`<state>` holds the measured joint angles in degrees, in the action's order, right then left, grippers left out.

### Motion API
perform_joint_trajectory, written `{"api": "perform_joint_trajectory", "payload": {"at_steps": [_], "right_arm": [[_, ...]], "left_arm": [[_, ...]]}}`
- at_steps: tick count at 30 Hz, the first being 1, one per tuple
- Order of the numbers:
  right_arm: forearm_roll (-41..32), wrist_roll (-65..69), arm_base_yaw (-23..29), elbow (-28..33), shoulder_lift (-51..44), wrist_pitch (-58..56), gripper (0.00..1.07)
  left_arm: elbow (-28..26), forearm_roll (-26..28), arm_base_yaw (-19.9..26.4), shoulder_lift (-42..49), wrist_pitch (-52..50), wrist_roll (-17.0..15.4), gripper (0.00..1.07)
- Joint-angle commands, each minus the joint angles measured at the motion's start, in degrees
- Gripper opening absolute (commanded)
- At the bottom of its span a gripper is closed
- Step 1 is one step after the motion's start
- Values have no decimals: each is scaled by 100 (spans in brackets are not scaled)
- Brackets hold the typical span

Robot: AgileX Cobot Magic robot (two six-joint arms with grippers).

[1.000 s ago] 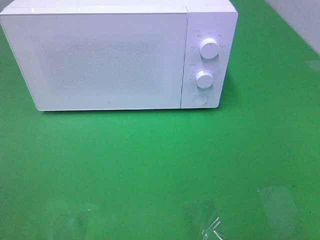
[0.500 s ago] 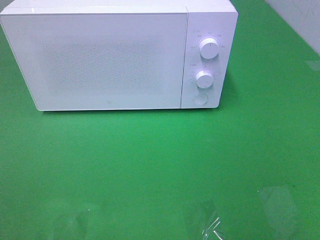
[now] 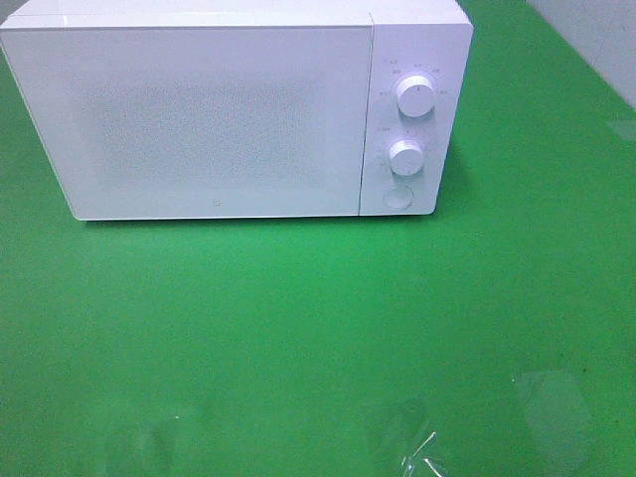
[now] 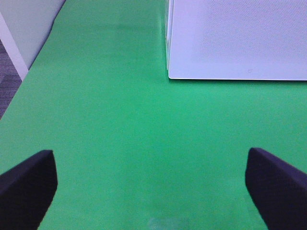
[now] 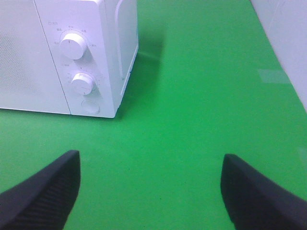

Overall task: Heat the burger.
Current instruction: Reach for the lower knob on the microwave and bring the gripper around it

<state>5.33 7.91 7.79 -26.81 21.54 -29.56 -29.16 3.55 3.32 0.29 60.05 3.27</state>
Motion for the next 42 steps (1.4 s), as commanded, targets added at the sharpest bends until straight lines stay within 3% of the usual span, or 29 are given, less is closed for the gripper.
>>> {"api": "perform_joint_trajectory", "payload": {"at_steps": [1,31,42], "right_arm": [[11,-63,-17,52,350,458,76],[17,138,-17,52,3214,3461,76],[-160,132,-17,894,3890,5873,76]], "left_arm": [[29,46,11,115,-46,-23,100],[29,46,11,115,-46,-23,100],[29,46,11,115,-46,-23,100]]}}
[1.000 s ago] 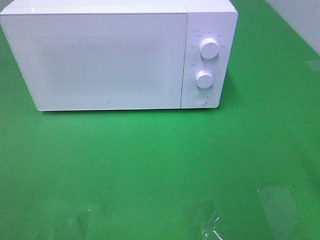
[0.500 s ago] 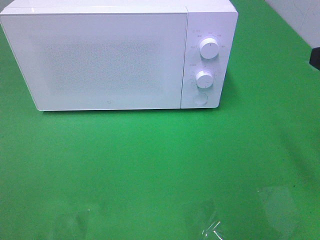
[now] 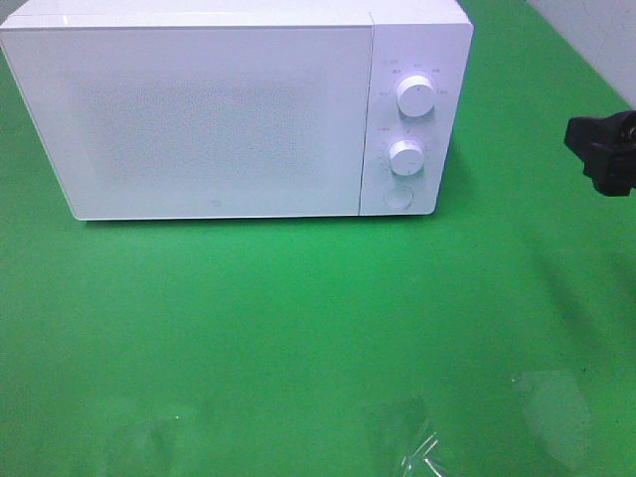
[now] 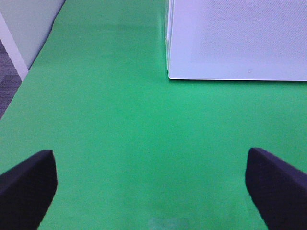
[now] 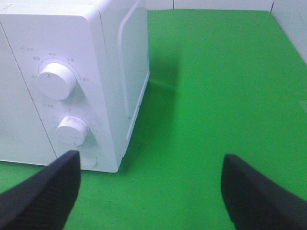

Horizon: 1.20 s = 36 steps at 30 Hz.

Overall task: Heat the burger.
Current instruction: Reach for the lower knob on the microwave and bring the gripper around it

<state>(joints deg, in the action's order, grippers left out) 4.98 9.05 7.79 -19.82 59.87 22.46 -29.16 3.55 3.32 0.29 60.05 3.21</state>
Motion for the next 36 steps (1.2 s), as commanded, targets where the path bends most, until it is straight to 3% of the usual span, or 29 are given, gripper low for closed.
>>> {"api": "perform_joint_trajectory", "payload": {"at_steps": [1,11,17,23,26,27,36], "right_arm": [[-298,-34,-17,344,132,985,76],[-1203,-745,-17,1037,997,2687,76],[-1501,-796,74,1049,1467,2853,76],[-2401,-1541,911,1049,1931,3369,76],[-3209,-1937,1650,1049,2194,4045,76],[-3209,-1937,1650,1049,2194,4045,76],[-4744,-2097,3266,957,2779,5168,76]], "left_arm": [[29,46,11,115,-46,-17,100],[29,46,11,115,-46,-17,100],[29,46,11,115,-46,-17,100],[29,46,11,115,-46,-17,100],[29,46,11,115,-46,-17,100],[29,46,11,115,-46,-17,100],[29,46,11,115,-46,-17,100]]}}
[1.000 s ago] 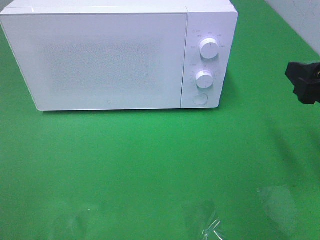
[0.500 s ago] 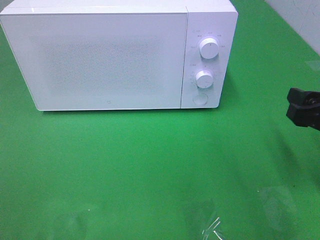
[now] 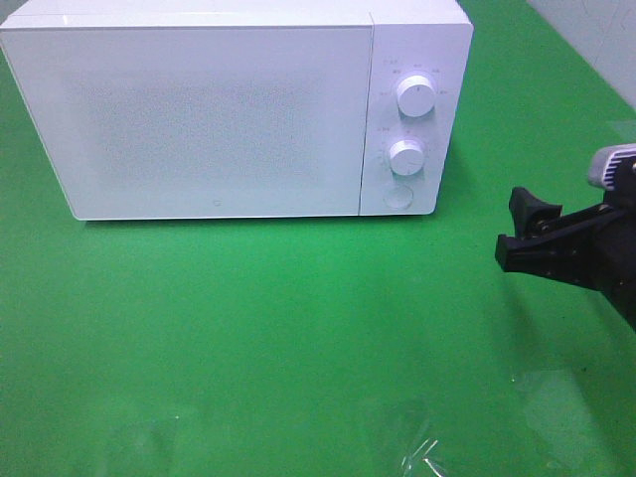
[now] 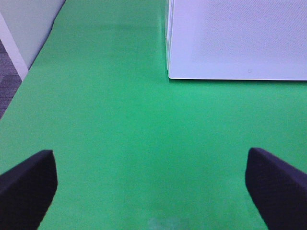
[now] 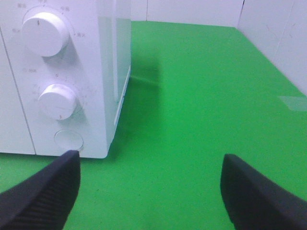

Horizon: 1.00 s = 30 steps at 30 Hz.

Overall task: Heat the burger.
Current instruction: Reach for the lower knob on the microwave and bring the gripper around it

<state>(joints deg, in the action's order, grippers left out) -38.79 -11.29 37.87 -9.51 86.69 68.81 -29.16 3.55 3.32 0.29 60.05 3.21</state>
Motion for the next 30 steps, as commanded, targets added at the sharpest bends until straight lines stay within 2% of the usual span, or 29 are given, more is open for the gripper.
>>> {"api": "perform_joint_trajectory", "payload": {"at_steps": [1,4,10,22,30], "right_arm": [[-367,-63,258,-74,97,533,76],[-539,-172,567,-315,315,521,76],[-550,-189,779,-630,567,516,76],[-527,-201,796,-1278,1014,315,76],[-510,-201,796,-1495,1278,246,76]], "left_arm": [[29,46,11,115,-46,-17,100],[29,46,11,115,-46,-17,100],[29,46,11,115,-46,-17,100],[29,46,11,115,-46,-17,100],[29,46,11,115,-46,-17,100]]}}
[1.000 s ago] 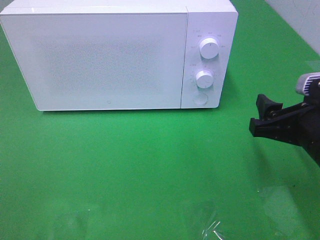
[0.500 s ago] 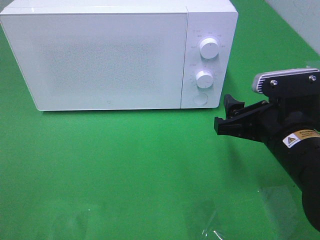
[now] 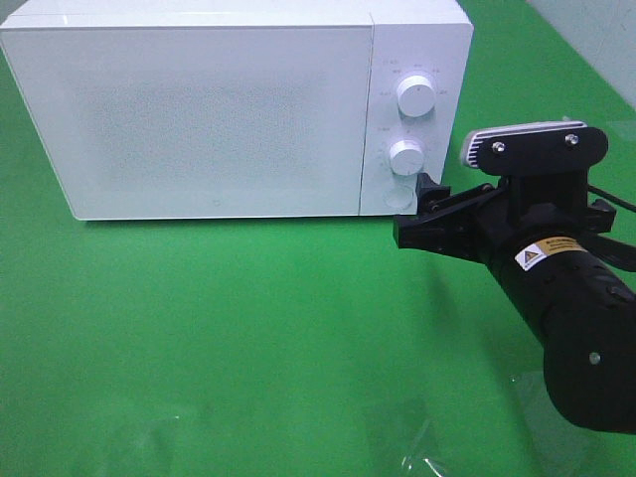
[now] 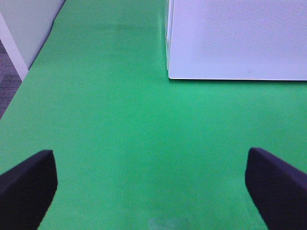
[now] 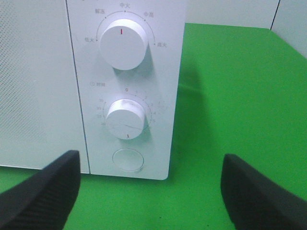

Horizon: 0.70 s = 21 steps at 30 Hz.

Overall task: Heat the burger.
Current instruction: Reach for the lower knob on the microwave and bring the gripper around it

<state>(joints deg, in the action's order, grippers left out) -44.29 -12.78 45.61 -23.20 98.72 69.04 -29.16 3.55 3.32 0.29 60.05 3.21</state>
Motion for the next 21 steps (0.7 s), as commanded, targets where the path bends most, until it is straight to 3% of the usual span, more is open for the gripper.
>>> {"api": "perform_joint_trajectory", "payload": {"at_steps": [1,21], "right_arm": [[40,-52,23,-126,74,223,76],[0,-510,-115,-1375,1077,63,76]], "left_arm": [[29,46,11,115,-46,-17,100],[29,46,11,115,-46,-17,100]]}}
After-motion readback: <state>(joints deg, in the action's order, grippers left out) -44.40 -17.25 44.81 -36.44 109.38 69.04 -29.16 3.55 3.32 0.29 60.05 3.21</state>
